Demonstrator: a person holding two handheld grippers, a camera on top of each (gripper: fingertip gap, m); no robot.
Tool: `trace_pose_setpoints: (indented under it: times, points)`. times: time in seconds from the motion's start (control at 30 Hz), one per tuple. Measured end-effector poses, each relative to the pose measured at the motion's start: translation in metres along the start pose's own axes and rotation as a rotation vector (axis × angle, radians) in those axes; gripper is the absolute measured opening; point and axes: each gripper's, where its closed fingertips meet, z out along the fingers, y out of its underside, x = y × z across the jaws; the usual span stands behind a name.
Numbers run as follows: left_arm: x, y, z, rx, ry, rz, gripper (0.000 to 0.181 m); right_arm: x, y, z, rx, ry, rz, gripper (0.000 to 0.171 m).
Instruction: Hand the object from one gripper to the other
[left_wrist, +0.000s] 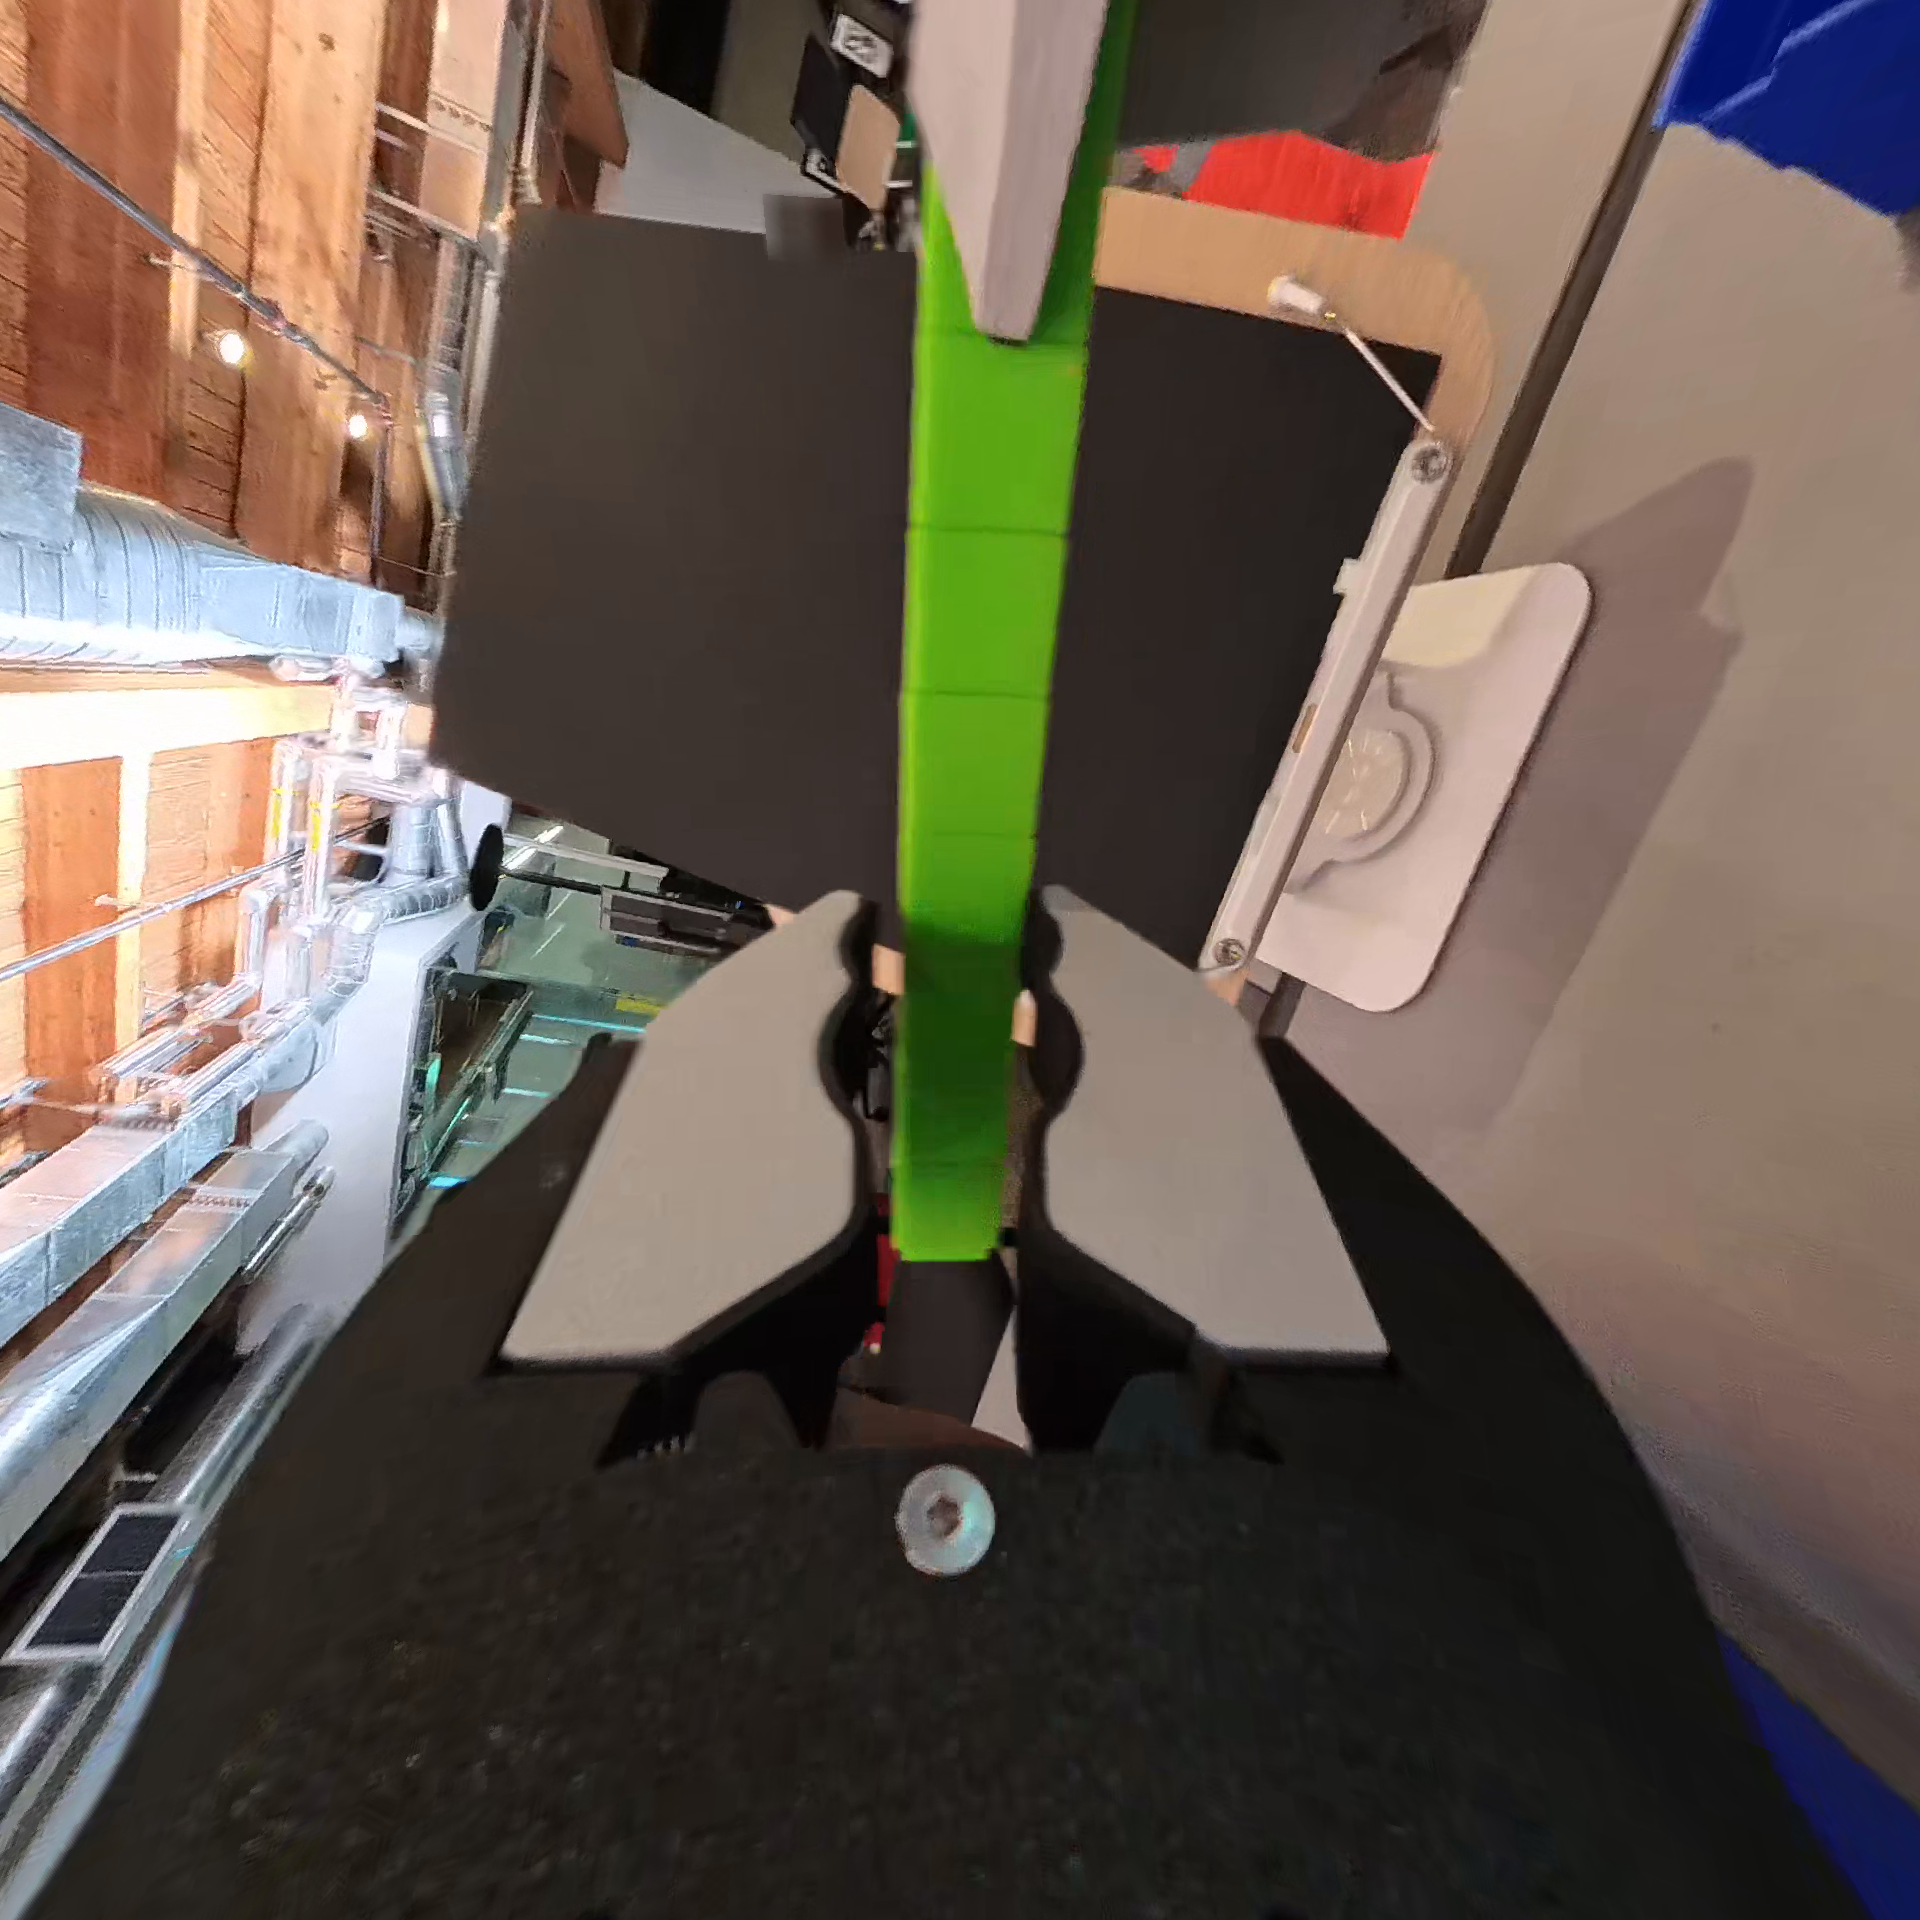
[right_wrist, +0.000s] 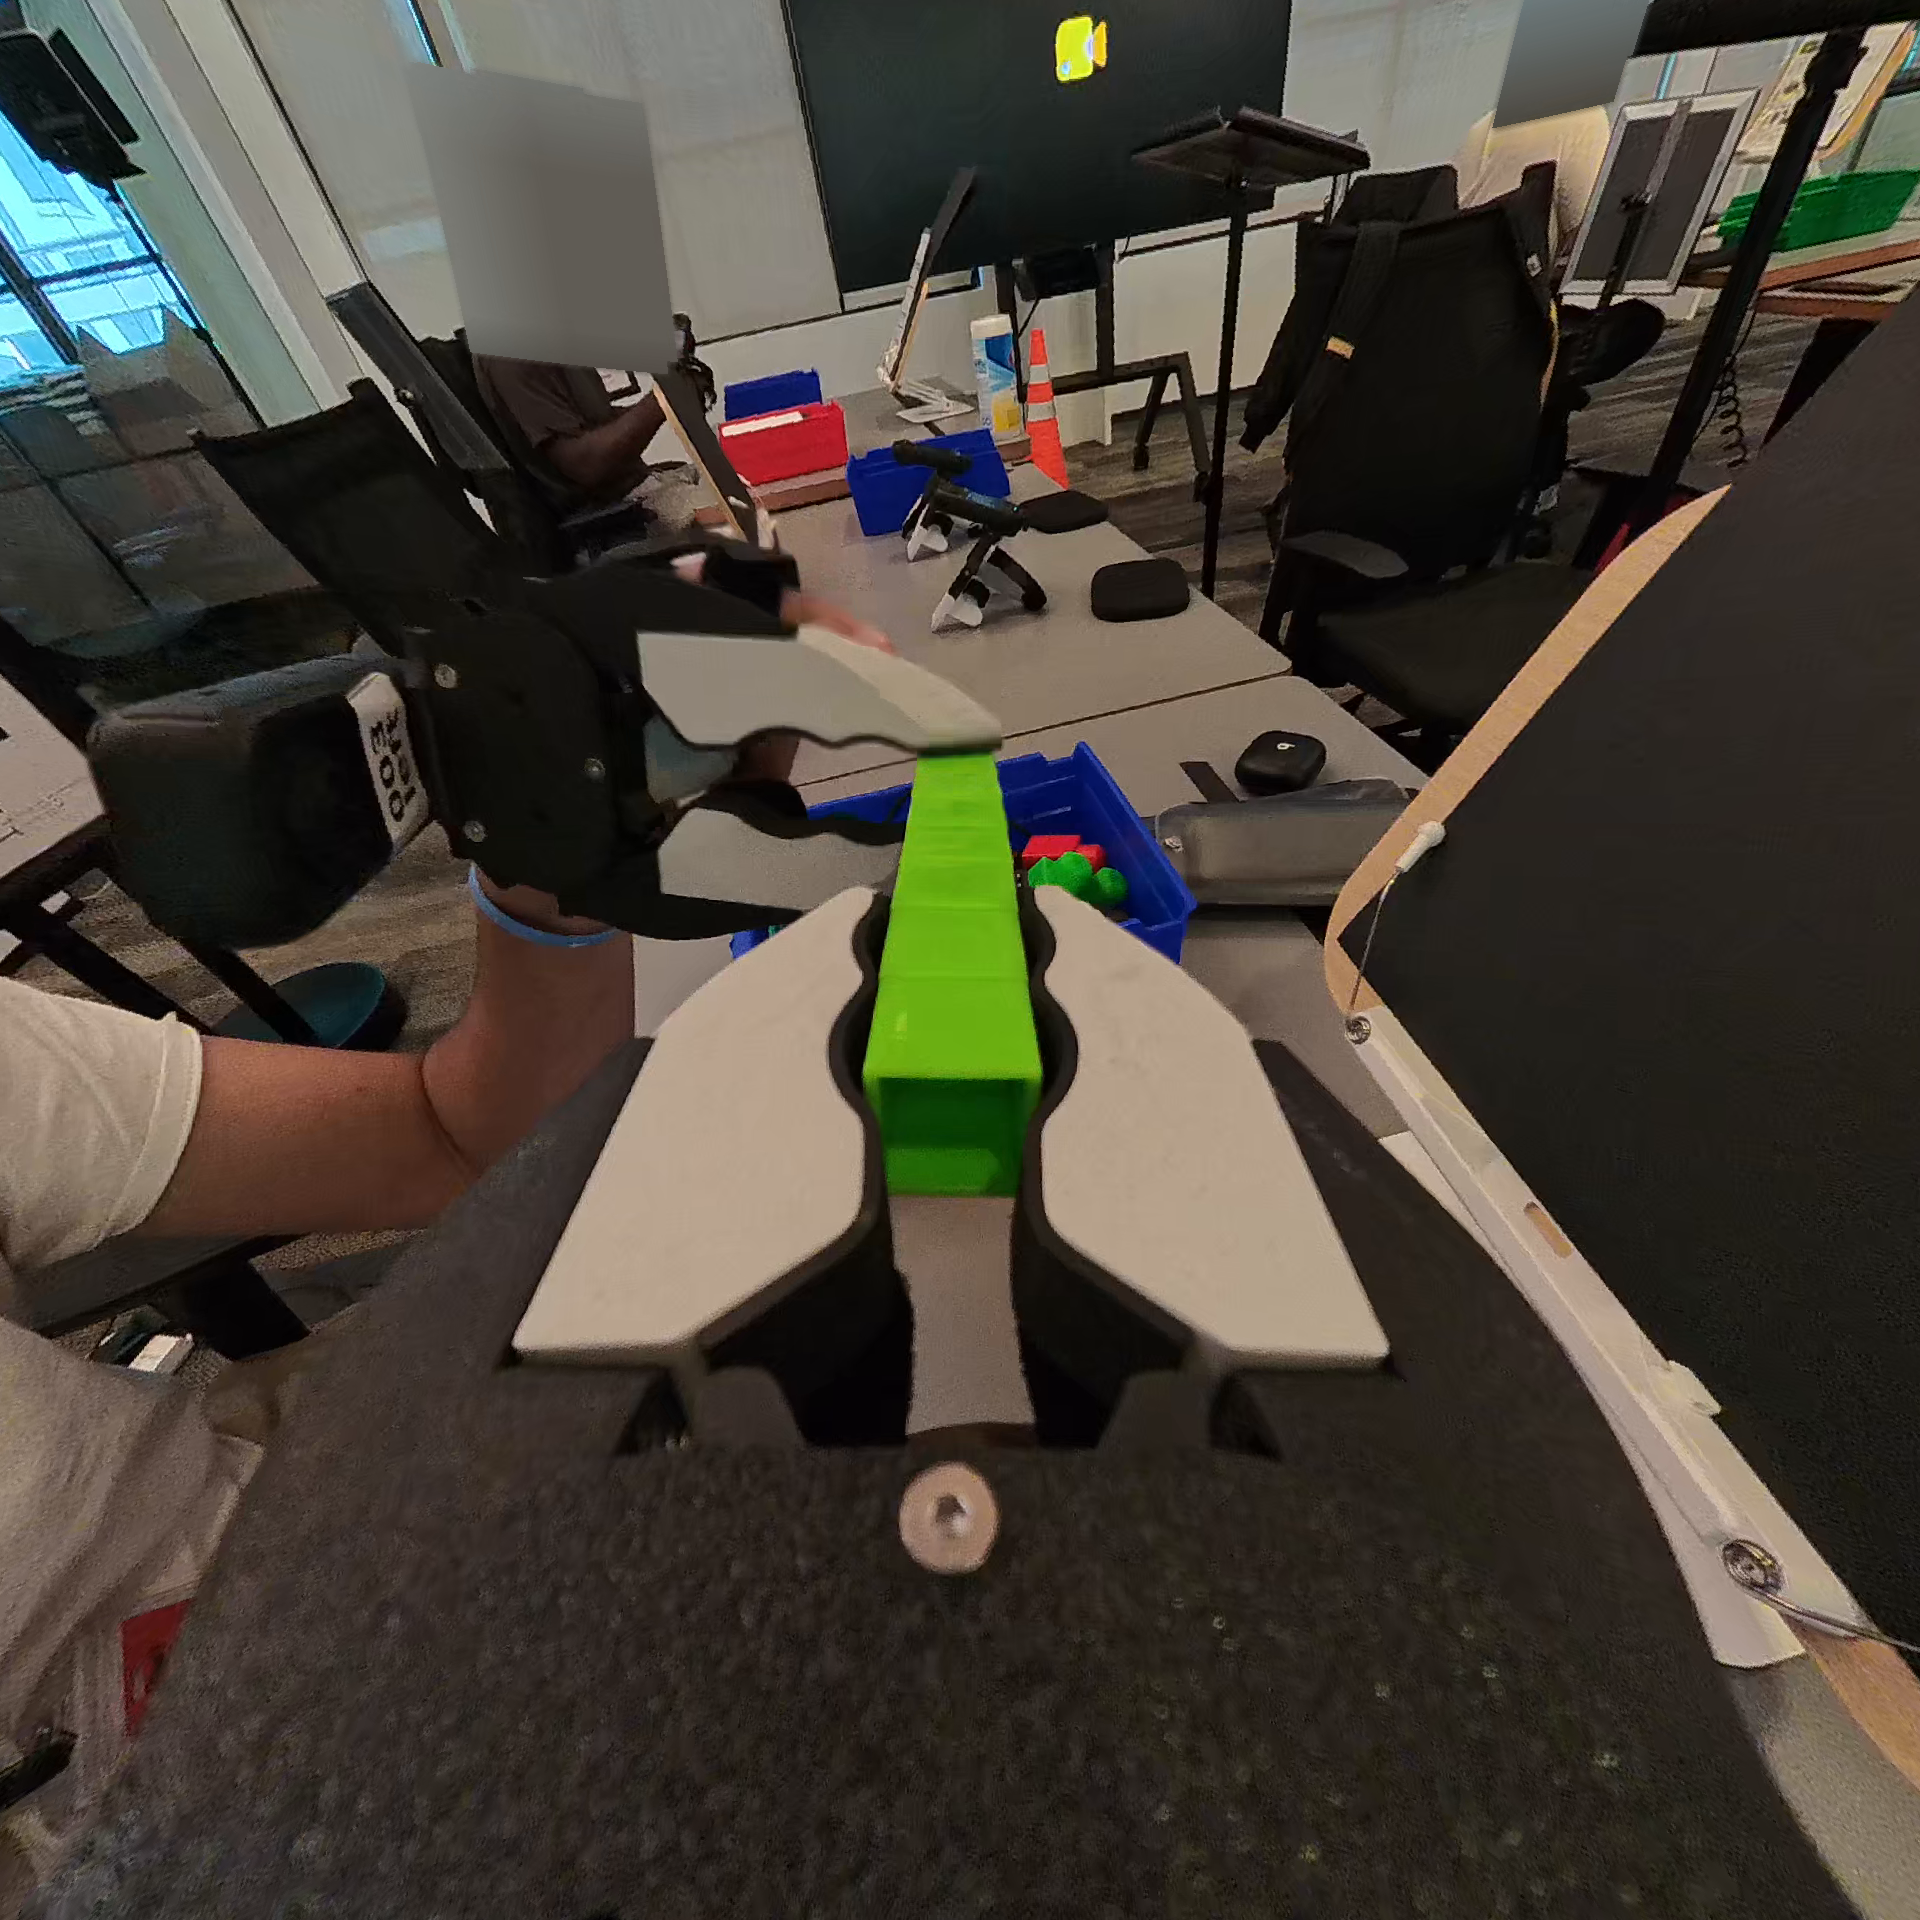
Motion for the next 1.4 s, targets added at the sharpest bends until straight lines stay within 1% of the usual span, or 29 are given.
trace_pose_setpoints:
  times: [0.03, 0.1, 0.2, 0.3, 0.37, 0.47, 0.5, 0.53, 0.6, 0.63, 0.7, 0.77, 0.83, 0.9, 0.97, 1.0, 1.1, 1.17, 1.23, 1.3, 1.37, 1.4]
  points:
    - [0.003, 0.0, 0.001, 0.002, 0.018, 0.003, 0.022, 0.0, 0.0, 0.0, 0.0, 0.001, 0.003, 0.023]
    - [0.001, 0.0, 0.004, 0.001, 0.023, -0.016, 0.022, 0.002, -0.001, 0.0, 0.005, 0.012, 0.004, 0.023]
    - [-0.004, -0.002, 0.01, 0.03, 0.017, -0.066, 0.022, 0.004, -0.009, -0.003, 0.063, 0.02, 0.008, 0.023]
    - [-0.004, -0.005, 0.014, 0.066, 0.033, -0.109, 0.022, 0.004, -0.016, -0.005, 0.118, 0.0, 0.026, 0.026]
    - [-0.005, -0.007, 0.016, 0.096, 0.038, -0.132, 0.022, 0.001, -0.022, -0.007, 0.159, -0.023, 0.024, 0.03]
    - [-0.01, -0.011, 0.016, 0.164, 0.043, -0.193, 0.022, -0.007, -0.042, -0.017, 0.304, -0.092, 0.042, 0.059]
    - [-0.014, -0.012, 0.015, 0.195, 0.045, -0.238, 0.022, -0.007, -0.046, -0.021, 0.34, -0.108, 0.073, 0.073]
    - [-0.018, -0.012, 0.014, 0.227, 0.057, -0.298, 0.022, -0.004, -0.049, -0.024, 0.364, -0.114, 0.097, 0.083]
    - [-0.029, -0.013, 0.01, 0.314, 0.093, -0.458, 0.022, 0.005, -0.05, -0.028, 0.4, -0.076, 0.101, 0.096]
    - [-0.036, -0.015, 0.006, 0.373, 0.122, -0.552, 0.022, 0.01, -0.048, -0.026, 0.392, -0.037, 0.077, 0.097]
    - [-0.049, -0.018, -0.002, 0.488, 0.193, -0.763, 0.021, 0.012, -0.039, -0.015, 0.335, 0.011, -0.006, 0.094]
    - [-0.06, -0.02, -0.008, 0.57, 0.255, -0.95, 0.022, 0.008, -0.031, 0.002, 0.279, 0.04, -0.099, 0.093]
    - [-0.067, -0.022, -0.012, 0.642, 0.309, -1.084, 0.022, 0.006, -0.028, 0.02, 0.255, 0.073, -0.169, 0.086]
    - [-0.07, -0.023, -0.011, 0.678, 0.355, -1.199, 0.022, 0.002, -0.025, 0.039, 0.252, 0.095, -0.224, 0.082]
    - [-0.07, -0.025, -0.01, 0.712, 0.412, -1.31, 0.022, 0.002, -0.024, 0.057, 0.281, 0.15, -0.325, 0.083]
    - [-0.07, -0.026, -0.01, 0.729, 0.442, -1.357, 0.022, 0.003, -0.025, 0.064, 0.314, 0.207, -0.403, 0.082]
    - [-0.069, -0.027, -0.007, 0.746, 0.5, -1.461, 0.022, 0.015, -0.026, 0.066, 0.441, 0.474, -0.615, 0.061]
    - [-0.068, -0.025, -0.004, 0.732, 0.499, -1.512, 0.022, 0.012, -0.025, 0.066, 0.506, 0.58, -0.715, 0.051]
    - [-0.068, -0.028, -0.004, 0.759, 0.531, -1.576, 0.022, 0.009, -0.02, 0.076, 0.493, 0.609, -0.768, 0.051]
    - [-0.064, -0.032, -0.002, 0.767, 0.578, -1.632, 0.022, 0.009, -0.021, 0.076, 0.531, 0.663, -0.767, 0.047]
    - [-0.063, -0.034, -0.001, 0.778, 0.602, -1.671, 0.022, 0.012, -0.023, 0.069, 0.584, 0.706, -0.751, 0.038]
    - [-0.06, -0.036, 0.0, 0.772, 0.627, -1.677, 0.022, 0.011, -0.025, 0.062, 0.626, 0.726, -0.754, 0.03]
